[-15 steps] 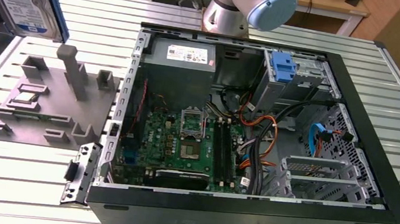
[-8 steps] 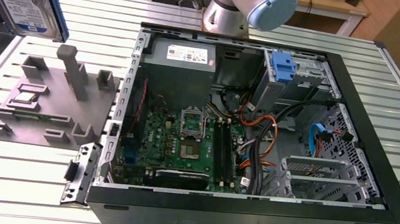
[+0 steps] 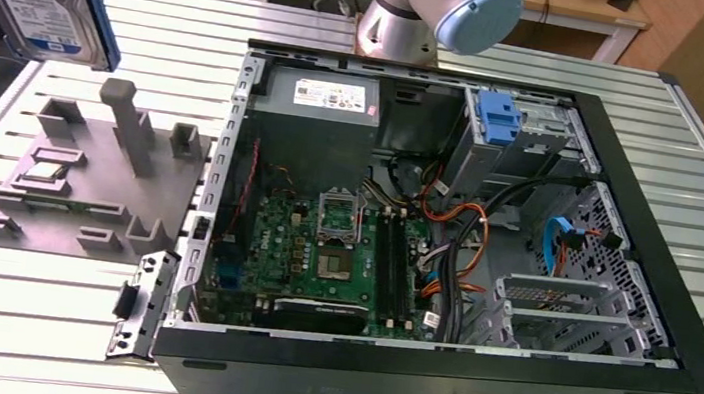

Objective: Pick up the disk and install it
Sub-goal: 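Pick up the disk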

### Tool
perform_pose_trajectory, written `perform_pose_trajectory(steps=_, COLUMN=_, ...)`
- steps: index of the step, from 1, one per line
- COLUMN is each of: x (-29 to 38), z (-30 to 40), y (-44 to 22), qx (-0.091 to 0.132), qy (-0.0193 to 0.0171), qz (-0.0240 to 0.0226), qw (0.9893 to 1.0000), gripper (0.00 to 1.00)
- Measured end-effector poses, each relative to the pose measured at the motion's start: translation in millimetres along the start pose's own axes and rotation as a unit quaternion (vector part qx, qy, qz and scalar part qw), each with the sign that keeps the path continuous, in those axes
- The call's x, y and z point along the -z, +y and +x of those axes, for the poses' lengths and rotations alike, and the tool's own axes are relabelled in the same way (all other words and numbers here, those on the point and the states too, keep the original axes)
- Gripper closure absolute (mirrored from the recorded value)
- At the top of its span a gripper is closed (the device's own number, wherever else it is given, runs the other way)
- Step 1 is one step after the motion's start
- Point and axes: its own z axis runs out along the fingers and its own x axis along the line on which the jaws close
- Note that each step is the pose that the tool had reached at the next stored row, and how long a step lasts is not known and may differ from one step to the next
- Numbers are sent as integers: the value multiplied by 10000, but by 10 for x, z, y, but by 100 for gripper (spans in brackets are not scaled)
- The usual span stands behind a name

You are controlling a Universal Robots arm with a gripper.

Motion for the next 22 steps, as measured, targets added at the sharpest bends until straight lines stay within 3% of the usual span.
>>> perform_pose_trajectory(steps=16, x=132, z=-5, y=8, qx=0, qy=0, qz=1, qw=10000, gripper=65)
perform_pose_trajectory(steps=22, x=151, z=-5, y=9, qx=0, qy=0, qz=0, qw=10000, gripper=65)
